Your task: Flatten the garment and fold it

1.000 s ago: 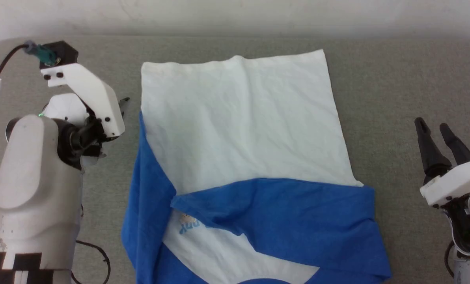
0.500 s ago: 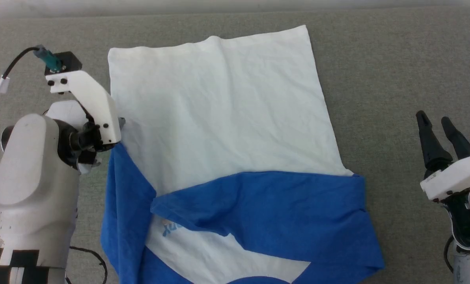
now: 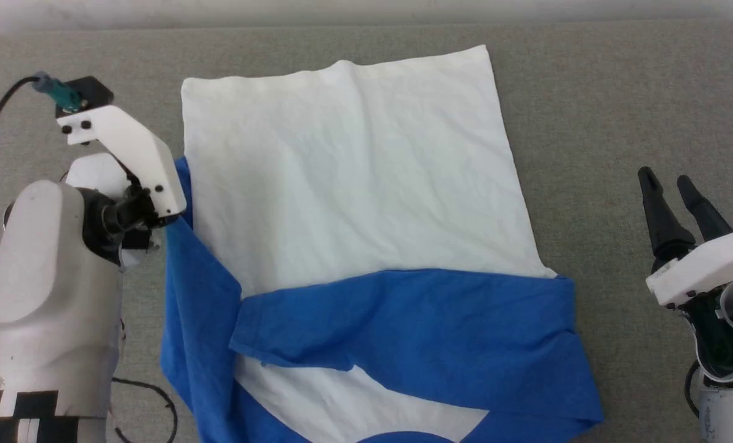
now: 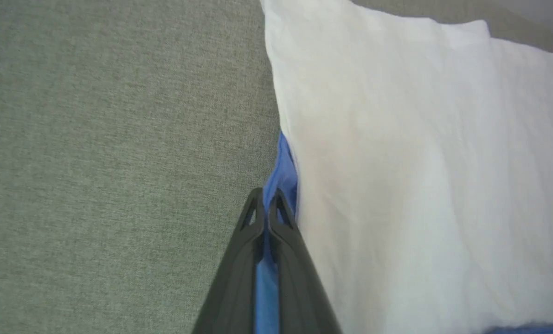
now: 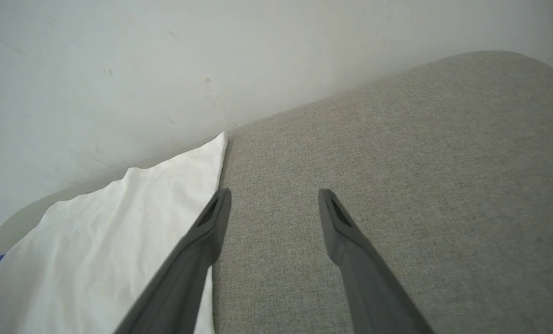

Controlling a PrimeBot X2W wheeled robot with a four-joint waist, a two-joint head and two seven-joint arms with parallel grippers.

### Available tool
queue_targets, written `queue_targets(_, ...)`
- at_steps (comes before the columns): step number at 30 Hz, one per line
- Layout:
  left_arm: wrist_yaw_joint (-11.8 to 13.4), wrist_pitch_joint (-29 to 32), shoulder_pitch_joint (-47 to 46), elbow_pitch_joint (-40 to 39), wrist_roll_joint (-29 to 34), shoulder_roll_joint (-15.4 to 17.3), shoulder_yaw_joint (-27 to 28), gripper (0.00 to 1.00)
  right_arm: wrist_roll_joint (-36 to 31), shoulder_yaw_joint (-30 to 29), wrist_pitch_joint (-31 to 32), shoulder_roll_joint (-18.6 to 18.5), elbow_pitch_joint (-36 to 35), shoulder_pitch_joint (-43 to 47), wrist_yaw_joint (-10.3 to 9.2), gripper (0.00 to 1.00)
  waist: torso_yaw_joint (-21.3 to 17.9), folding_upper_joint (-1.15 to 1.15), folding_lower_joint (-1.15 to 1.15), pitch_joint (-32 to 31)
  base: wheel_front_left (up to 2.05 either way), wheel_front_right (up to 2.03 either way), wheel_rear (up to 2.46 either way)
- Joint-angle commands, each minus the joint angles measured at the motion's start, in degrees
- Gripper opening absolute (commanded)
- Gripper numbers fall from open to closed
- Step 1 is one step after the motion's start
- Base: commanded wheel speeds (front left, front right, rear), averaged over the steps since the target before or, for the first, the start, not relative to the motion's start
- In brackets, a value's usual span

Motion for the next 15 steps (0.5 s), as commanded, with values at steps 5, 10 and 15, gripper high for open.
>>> queue_targets(5, 1.9, -6.2, 1.8, -0.2, -2.8, -0.8, 4.6, 0.0, -0.1, -0.2, -0.5, 0.2, 1.0, 0.7, -0.04, 1.0, 1.3, 0.0, 0.0, -2.7, 0.0, 0.0, 0.0)
queue_targets(10, 2.9, -11.7, 5.2, -0.3, -4.8, -1.0, 8.5, 0.0, -0.1, -0.8, -0.7, 0.2, 1.9, 2.4, -0.04, 1.0, 3.6, 0.0, 0.0, -5.9, 0.0, 0.0, 0.0)
queue_targets(15, 3.2, -15.5, 9.6, -1.9, -6.3, -0.7, 11.6, 0.0, 0.4, -0.8, -0.8, 0.2, 2.8, 4.2, -0.04, 1.0, 6.1, 0.0, 0.0, -8.8, 0.0, 0.0, 0.0)
